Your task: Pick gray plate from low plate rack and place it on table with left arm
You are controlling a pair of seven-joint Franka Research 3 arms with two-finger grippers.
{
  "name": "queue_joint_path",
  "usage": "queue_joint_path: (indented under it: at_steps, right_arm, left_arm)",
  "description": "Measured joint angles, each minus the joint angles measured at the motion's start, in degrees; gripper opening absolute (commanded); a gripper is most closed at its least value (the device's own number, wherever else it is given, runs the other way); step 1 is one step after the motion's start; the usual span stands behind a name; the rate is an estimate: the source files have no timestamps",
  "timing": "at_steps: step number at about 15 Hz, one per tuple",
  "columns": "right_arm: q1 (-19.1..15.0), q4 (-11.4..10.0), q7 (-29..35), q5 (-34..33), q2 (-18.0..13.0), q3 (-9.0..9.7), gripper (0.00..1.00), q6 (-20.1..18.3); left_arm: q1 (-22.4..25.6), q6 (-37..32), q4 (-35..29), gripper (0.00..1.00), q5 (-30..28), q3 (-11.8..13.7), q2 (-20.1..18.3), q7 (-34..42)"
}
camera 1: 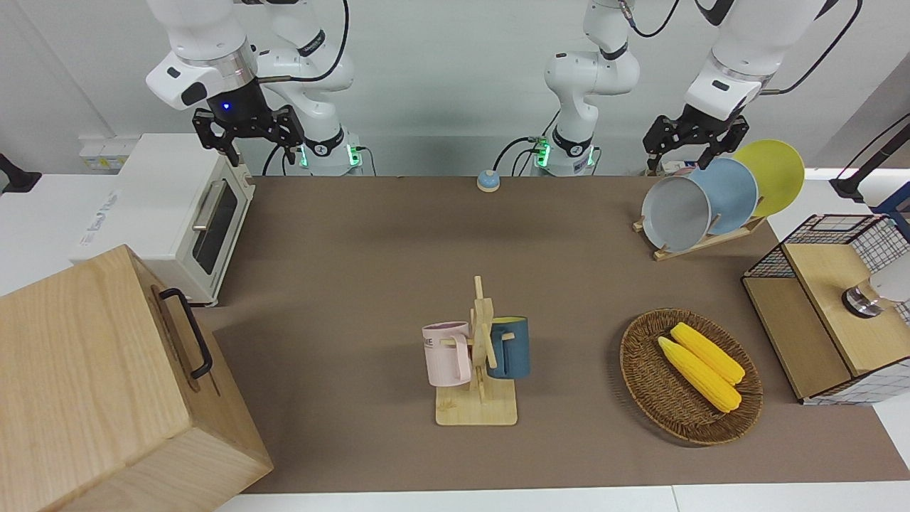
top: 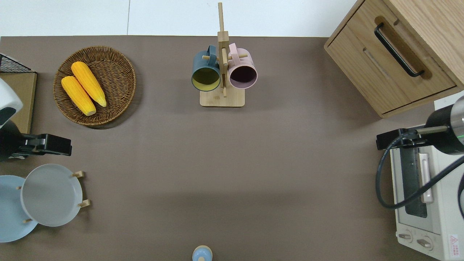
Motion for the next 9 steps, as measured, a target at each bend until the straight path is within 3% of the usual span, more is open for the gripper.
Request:
queue_joint_path:
  at_steps: [9]
  right_arm:
    - [0.00,0.00,0.00,0.00,0.00,0.00,0.990,0.00]
  left_arm:
    - [0.00,-0.39,-0.03,0.99,0.00,-0.08,0.06,-0.08]
